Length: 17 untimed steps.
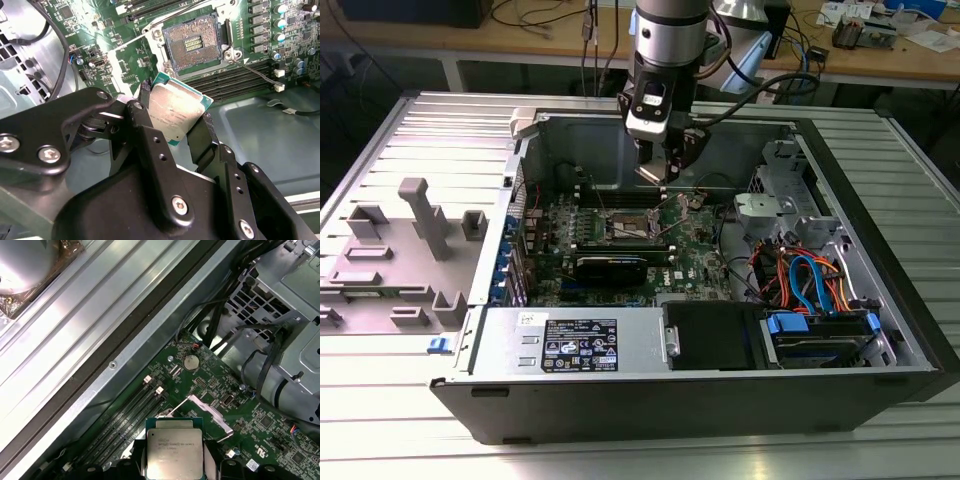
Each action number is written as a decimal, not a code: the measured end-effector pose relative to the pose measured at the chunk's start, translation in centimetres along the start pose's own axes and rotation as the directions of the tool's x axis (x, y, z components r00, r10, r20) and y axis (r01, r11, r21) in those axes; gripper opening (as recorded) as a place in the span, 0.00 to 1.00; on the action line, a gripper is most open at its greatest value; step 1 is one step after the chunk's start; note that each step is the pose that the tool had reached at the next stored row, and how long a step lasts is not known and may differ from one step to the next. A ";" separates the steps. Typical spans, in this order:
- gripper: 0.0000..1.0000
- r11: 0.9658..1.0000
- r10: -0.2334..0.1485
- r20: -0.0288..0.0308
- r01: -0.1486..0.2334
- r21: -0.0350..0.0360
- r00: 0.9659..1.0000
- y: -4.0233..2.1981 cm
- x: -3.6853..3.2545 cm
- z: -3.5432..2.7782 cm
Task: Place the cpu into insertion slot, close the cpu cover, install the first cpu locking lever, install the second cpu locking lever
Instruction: 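Place the cpu into insertion slot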
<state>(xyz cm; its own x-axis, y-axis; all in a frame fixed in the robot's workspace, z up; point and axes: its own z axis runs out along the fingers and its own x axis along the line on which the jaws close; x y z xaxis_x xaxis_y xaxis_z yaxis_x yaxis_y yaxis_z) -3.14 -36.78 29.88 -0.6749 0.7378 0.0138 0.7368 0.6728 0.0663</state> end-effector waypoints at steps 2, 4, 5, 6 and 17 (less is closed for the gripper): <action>0.54 1.000 0.008 0.000 -0.008 0.000 1.000 0.00 0.00 0.02; 0.54 1.000 0.015 0.001 -0.015 0.000 1.000 -0.01 0.00 0.04; 0.54 1.000 0.019 0.001 -0.019 0.000 1.000 -0.01 0.00 0.06; 0.54 1.000 0.023 0.001 -0.023 0.000 1.000 -0.01 0.00 0.07; 0.54 0.999 0.044 0.002 -0.044 0.000 0.999 -0.01 0.00 0.13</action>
<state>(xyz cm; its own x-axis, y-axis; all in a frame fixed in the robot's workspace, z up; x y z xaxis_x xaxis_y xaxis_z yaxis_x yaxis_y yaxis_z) -3.15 -36.78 29.75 -0.6420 0.7666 0.0143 0.7656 0.6399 0.0658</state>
